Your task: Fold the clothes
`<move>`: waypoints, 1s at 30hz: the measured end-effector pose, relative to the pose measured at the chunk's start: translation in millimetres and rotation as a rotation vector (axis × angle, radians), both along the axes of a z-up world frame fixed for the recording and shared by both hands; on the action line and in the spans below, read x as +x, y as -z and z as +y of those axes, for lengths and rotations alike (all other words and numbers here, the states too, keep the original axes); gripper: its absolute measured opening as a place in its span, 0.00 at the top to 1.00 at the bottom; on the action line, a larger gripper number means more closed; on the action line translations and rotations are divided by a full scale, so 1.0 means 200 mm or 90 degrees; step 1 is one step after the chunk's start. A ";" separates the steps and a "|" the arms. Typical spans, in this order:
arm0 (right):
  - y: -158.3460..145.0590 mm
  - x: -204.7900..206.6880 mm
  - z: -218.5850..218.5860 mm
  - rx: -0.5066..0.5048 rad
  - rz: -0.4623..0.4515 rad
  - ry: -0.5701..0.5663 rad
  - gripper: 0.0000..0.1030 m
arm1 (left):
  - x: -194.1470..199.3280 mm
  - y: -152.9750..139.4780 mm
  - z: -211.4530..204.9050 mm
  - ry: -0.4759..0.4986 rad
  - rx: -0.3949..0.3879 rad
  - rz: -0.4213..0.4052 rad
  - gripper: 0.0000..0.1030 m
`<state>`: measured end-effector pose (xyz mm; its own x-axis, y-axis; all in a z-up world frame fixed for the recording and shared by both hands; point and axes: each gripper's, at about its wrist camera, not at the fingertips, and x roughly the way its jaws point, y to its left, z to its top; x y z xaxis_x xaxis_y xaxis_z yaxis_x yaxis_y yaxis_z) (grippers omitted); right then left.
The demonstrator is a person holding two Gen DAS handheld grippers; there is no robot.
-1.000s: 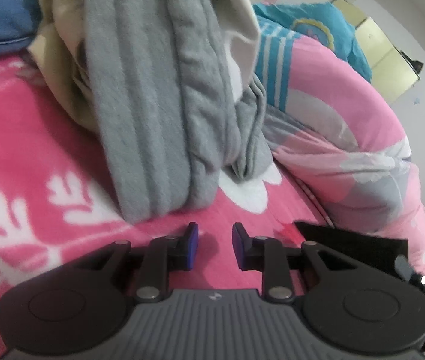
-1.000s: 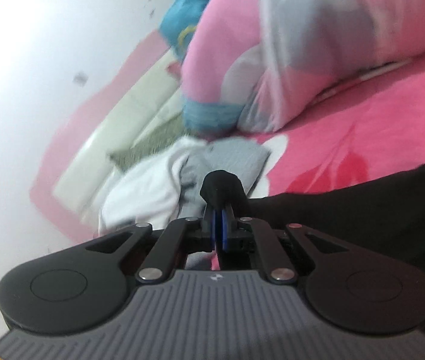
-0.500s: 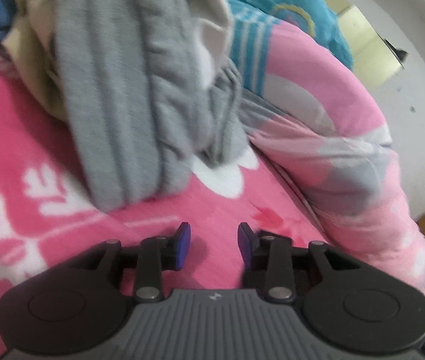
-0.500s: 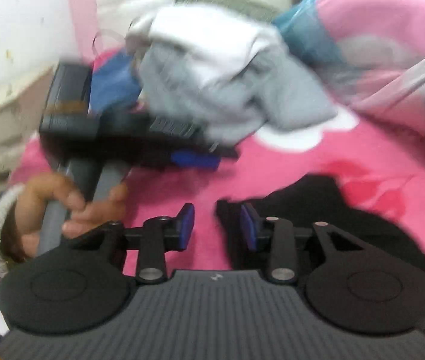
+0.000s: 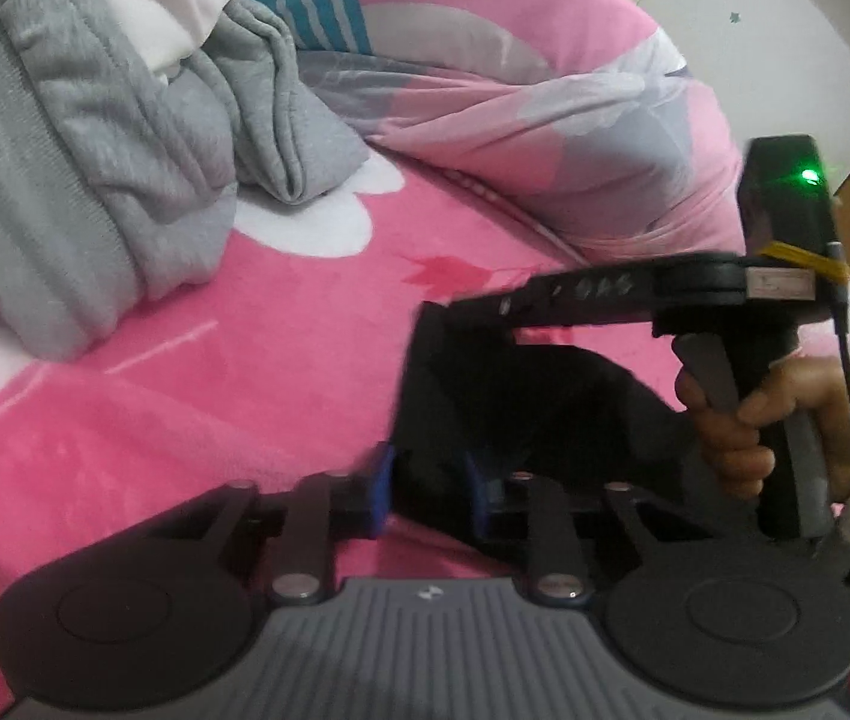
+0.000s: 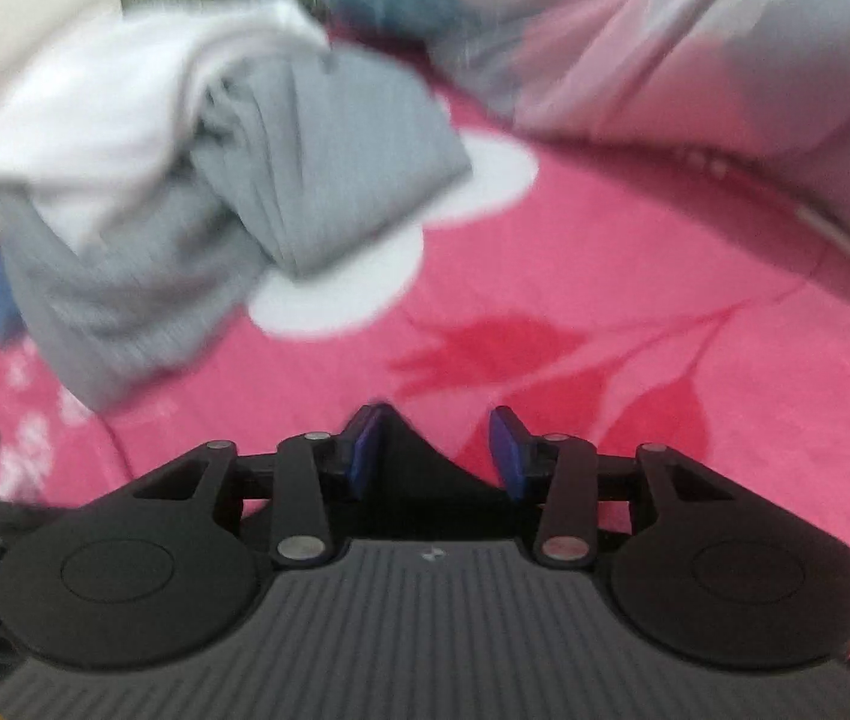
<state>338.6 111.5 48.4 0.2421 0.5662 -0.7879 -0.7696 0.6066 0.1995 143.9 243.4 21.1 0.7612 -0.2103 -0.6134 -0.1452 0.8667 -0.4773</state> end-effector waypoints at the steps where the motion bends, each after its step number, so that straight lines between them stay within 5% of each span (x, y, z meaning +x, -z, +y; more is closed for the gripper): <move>1: 0.00 -0.01 0.01 -0.001 -0.005 -0.003 0.68 | 0.00 0.00 0.00 -0.001 0.002 -0.001 0.82; 3: 0.00 -0.03 0.02 -0.003 -0.016 -0.009 1.00 | -0.01 0.00 0.00 -0.007 0.012 -0.002 0.87; 10: -0.11 -0.10 -0.01 0.120 -0.083 -0.003 1.00 | -0.02 -0.02 -0.02 -0.022 0.040 -0.014 0.92; 16: -0.02 -0.09 0.04 0.126 -0.085 0.009 1.00 | -0.01 -0.02 -0.02 -0.021 0.051 -0.012 0.92; 19: 0.04 -0.03 0.04 0.080 -0.042 0.044 0.96 | -0.01 -0.02 -0.01 -0.021 0.043 -0.007 0.90; 22: 0.01 0.00 0.01 0.100 -0.017 0.059 0.90 | -0.01 -0.01 -0.01 -0.023 0.040 -0.004 0.88; 24: -0.02 0.00 0.02 0.104 -0.023 0.052 0.66 | -0.02 -0.01 -0.01 -0.024 0.040 -0.004 0.88; 25: -0.03 0.01 0.03 0.104 -0.026 0.047 0.62 | -0.01 -0.01 0.00 -0.025 0.034 -0.002 0.88; 27: -0.04 -0.01 0.10 0.060 -0.035 -0.005 0.50 | -0.01 -0.01 0.01 -0.029 0.018 0.001 0.87; 30: 0.00 -0.05 0.21 -0.051 -0.070 -0.067 0.51 | -0.01 0.00 0.03 -0.033 -0.003 0.004 0.87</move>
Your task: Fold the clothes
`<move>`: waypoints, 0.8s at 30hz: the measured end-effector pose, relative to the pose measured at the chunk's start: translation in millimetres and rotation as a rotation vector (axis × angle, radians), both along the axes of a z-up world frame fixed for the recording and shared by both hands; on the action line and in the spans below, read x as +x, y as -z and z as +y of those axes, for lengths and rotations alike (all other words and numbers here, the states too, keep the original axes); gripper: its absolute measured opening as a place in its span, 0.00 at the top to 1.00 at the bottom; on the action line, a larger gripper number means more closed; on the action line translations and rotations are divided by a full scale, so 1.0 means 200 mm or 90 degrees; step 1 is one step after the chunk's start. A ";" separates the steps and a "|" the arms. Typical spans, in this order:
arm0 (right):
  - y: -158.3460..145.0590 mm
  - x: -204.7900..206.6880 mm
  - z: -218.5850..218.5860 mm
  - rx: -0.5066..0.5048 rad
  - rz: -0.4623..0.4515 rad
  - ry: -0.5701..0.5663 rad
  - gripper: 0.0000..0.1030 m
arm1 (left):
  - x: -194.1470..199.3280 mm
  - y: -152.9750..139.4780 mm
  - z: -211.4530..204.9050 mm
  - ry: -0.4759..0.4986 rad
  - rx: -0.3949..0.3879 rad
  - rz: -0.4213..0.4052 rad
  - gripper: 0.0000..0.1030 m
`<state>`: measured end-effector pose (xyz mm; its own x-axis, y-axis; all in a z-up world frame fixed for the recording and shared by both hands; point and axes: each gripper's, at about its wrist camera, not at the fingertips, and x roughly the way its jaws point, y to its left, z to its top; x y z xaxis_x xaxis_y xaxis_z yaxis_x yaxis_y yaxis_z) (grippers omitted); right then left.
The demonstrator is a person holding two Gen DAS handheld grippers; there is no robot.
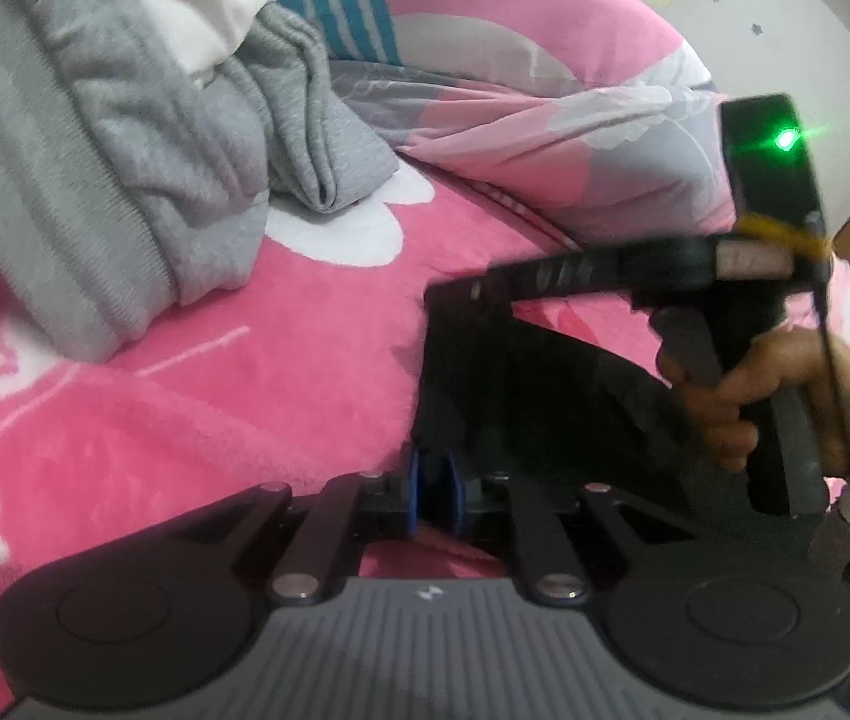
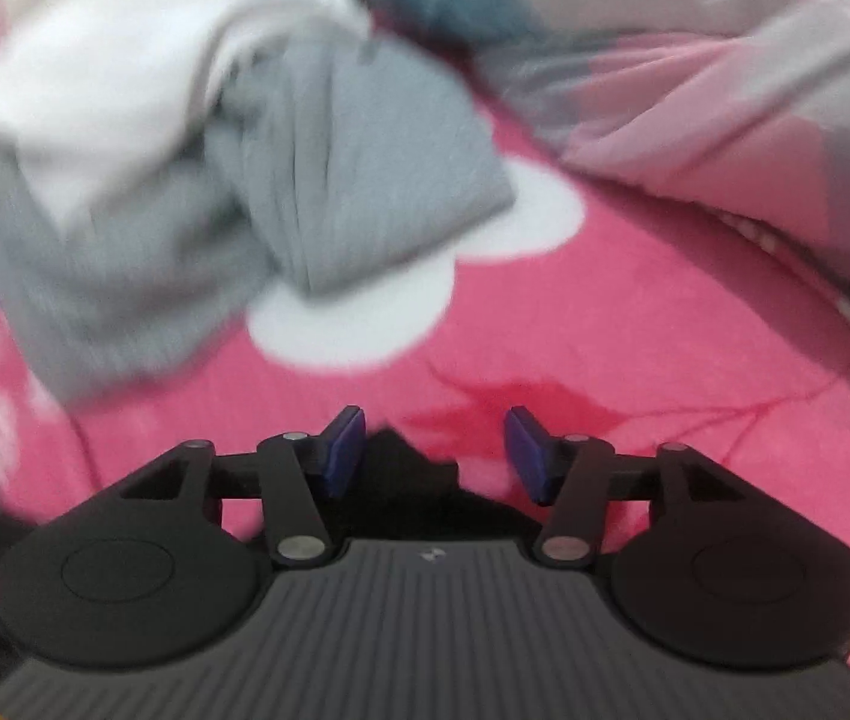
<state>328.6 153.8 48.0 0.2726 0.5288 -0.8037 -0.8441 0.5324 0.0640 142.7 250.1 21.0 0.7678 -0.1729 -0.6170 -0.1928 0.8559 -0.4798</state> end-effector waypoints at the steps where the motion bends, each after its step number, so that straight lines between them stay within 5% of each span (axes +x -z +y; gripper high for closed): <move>1: 0.00 -0.01 0.01 -0.011 -0.002 -0.013 0.52 | 0.00 0.00 0.01 -0.001 -0.007 0.000 0.87; 2: 0.00 -0.02 0.02 -0.023 -0.005 -0.027 0.60 | 0.00 0.00 0.01 -0.001 -0.006 0.000 0.87; 3: -0.01 -0.03 0.03 -0.033 -0.006 -0.040 0.82 | 0.00 0.00 0.00 -0.001 -0.003 -0.002 0.87; 5: -0.03 -0.05 0.03 -0.029 -0.001 -0.058 0.96 | 0.00 0.01 0.00 -0.002 -0.002 -0.005 0.89; 15: -0.07 -0.07 -0.17 0.259 -0.009 0.000 0.98 | -0.05 -0.02 0.08 -0.073 -0.042 -0.048 0.94; 21: 0.04 -0.08 -0.04 0.257 -0.023 -0.003 0.98 | -0.06 0.00 0.11 -0.092 -0.053 -0.029 0.94; 24: 0.13 -0.09 0.04 0.207 -0.034 -0.003 0.98 | -0.06 0.00 0.12 -0.100 -0.056 -0.024 0.93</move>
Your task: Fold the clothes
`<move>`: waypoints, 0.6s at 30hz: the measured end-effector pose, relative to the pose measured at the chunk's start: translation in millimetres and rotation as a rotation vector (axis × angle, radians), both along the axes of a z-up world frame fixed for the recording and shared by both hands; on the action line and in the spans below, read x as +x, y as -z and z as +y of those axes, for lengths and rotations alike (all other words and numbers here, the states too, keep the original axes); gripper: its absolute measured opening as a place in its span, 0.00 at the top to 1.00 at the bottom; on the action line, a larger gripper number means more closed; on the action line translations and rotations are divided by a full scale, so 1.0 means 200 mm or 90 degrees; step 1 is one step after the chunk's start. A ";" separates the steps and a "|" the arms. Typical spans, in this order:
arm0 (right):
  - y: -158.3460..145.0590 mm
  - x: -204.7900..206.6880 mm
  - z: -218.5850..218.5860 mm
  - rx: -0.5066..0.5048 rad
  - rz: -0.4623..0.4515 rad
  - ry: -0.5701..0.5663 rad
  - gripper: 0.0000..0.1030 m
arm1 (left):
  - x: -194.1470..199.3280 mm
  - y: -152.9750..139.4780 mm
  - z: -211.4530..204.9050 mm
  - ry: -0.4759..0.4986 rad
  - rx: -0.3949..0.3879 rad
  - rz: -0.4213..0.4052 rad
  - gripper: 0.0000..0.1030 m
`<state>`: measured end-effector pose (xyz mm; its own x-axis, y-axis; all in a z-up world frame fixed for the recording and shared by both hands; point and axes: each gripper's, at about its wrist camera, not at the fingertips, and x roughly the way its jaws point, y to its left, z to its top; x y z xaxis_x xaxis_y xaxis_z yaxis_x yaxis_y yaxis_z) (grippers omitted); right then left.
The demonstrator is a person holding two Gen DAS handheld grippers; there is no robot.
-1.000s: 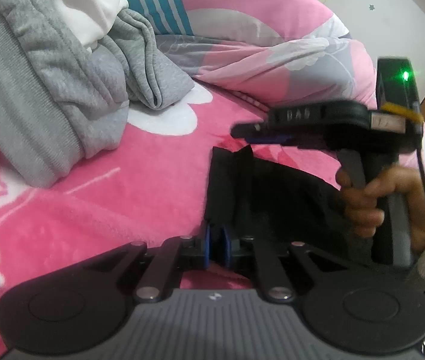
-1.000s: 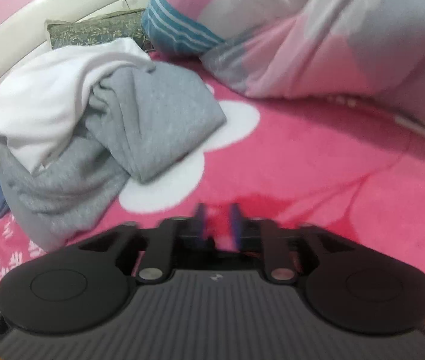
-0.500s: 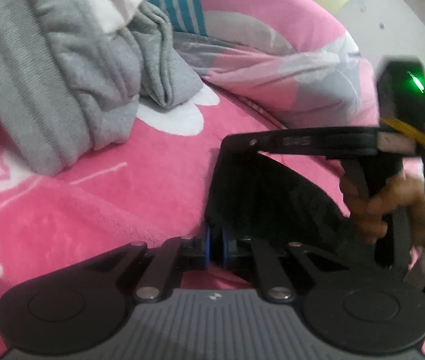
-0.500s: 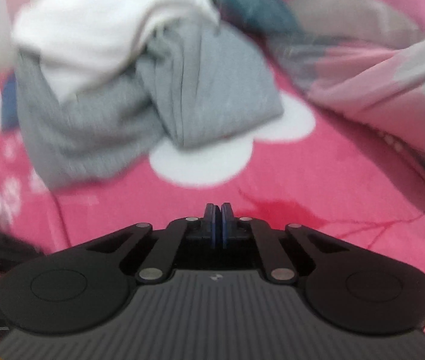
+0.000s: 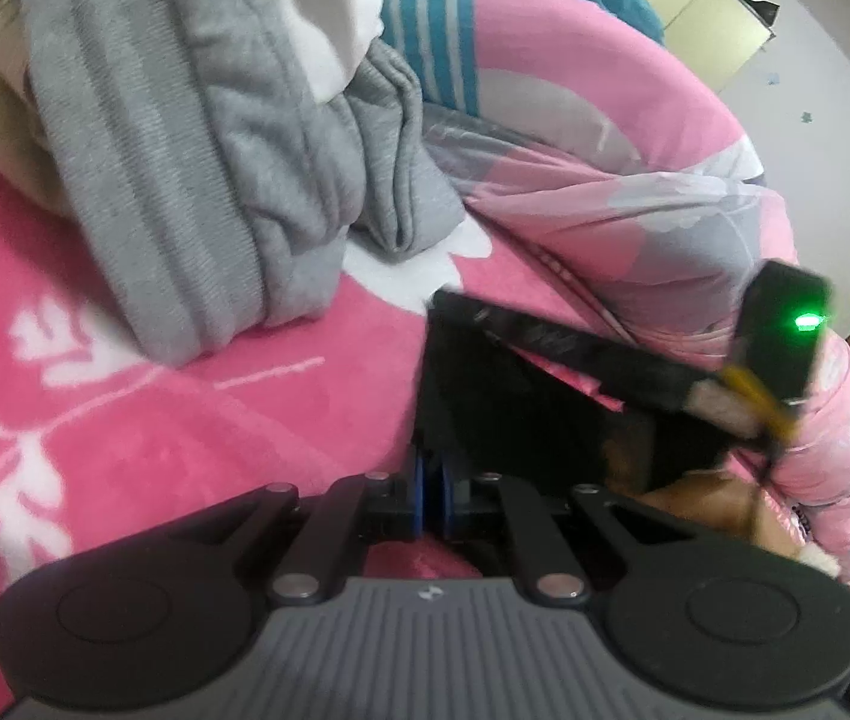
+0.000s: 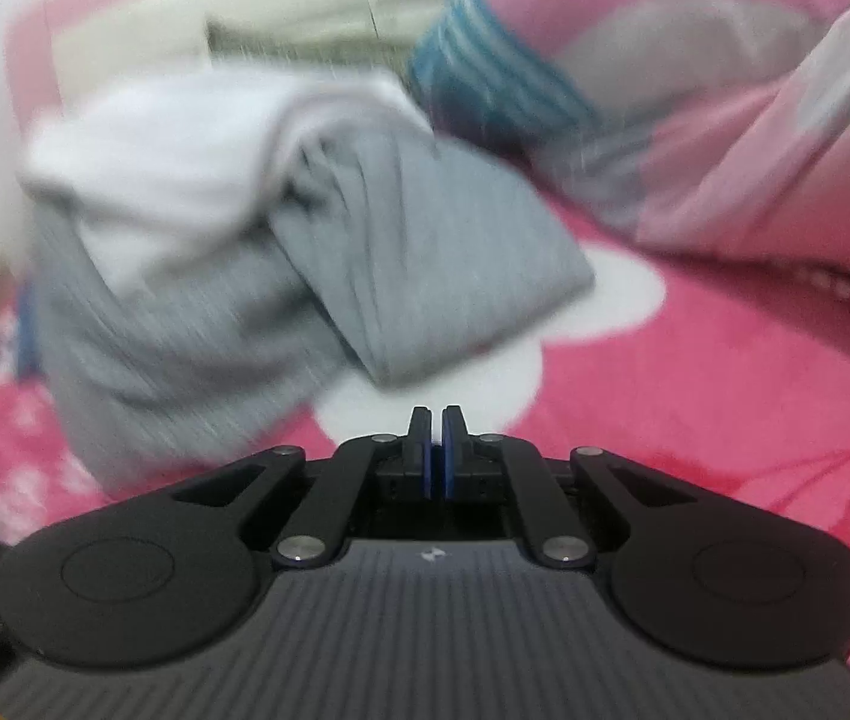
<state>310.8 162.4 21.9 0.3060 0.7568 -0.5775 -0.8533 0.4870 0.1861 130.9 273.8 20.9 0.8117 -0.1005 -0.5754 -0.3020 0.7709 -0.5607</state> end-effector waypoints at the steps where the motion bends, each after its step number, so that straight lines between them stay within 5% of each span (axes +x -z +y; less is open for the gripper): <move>1: 0.01 0.00 0.02 -0.003 -0.004 0.003 0.98 | -0.01 0.00 0.00 -0.006 -0.001 -0.002 0.93; 8: -0.05 0.04 0.01 -0.002 -0.031 0.106 0.96 | -0.09 -0.01 0.12 -0.131 -0.010 -0.034 0.93; 14: -0.26 0.00 -0.28 0.057 -0.044 0.191 0.94 | -0.11 0.00 0.19 -0.169 -0.040 -0.034 0.91; 18: -0.38 -0.21 -0.41 0.030 -0.075 0.100 0.89 | -0.11 0.01 0.21 -0.169 -0.047 -0.034 0.86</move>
